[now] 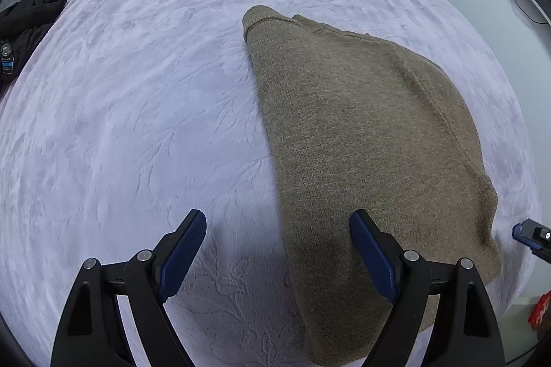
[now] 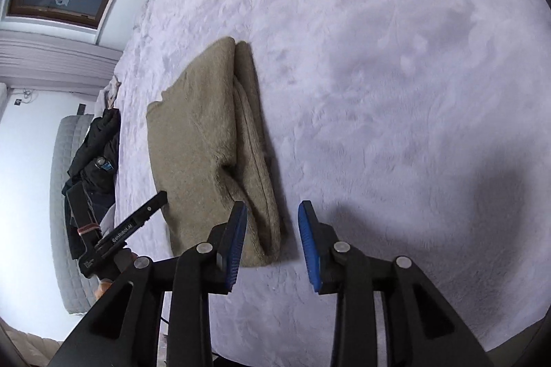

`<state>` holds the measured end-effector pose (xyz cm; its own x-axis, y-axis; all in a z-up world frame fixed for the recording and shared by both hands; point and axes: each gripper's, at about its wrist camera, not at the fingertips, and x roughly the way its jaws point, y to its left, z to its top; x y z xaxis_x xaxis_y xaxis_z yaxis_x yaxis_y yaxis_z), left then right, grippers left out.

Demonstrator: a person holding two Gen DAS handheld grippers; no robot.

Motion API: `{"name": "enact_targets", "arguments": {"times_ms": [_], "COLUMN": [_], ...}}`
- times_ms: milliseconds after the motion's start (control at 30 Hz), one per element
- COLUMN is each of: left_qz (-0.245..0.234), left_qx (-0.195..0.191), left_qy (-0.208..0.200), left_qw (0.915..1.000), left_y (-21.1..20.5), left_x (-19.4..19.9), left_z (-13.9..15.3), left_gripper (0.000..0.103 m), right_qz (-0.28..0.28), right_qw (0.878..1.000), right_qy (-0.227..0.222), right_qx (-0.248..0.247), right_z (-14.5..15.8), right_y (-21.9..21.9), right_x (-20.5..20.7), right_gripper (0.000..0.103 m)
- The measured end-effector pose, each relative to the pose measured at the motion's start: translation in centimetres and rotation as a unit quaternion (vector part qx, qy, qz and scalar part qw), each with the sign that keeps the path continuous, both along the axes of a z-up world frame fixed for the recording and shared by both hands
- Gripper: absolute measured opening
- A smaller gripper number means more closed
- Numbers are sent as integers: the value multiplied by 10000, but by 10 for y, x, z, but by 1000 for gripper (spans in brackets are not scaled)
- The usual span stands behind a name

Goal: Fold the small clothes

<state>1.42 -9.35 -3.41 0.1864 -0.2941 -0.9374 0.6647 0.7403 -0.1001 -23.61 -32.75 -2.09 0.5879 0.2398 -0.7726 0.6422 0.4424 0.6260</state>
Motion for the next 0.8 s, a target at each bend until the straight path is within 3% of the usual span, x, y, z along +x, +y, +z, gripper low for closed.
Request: {"name": "enact_targets", "arguments": {"times_ms": [167, 500, 667, 733, 800], "left_qz": [11, 23, 32, 32, 24], "left_qx": [38, 79, 66, 34, 23], "left_qy": [-23, -18, 9, 72, 82], "left_qw": [10000, 10000, 10000, 10000, 10000], "left_y": [0, 0, 0, 0, 1], "left_x": [-2, 1, 1, 2, 3], "left_z": [0, -1, -2, -1, -1], "left_gripper": [87, 87, 87, 87, 87], "right_qz": [607, 1693, 2070, 1949, 1403], "right_qw": [9974, 9820, 9726, 9722, 9880], "right_qy": [-35, 21, 330, 685, 425], "right_qx": [-395, -832, -1001, -1103, -487], "right_z": [15, 14, -8, -23, -31], "right_y": [5, 36, 34, 25, 8], "right_x": [32, 97, 102, 91, 69], "right_gripper": [35, 35, 28, 28, 28]}}
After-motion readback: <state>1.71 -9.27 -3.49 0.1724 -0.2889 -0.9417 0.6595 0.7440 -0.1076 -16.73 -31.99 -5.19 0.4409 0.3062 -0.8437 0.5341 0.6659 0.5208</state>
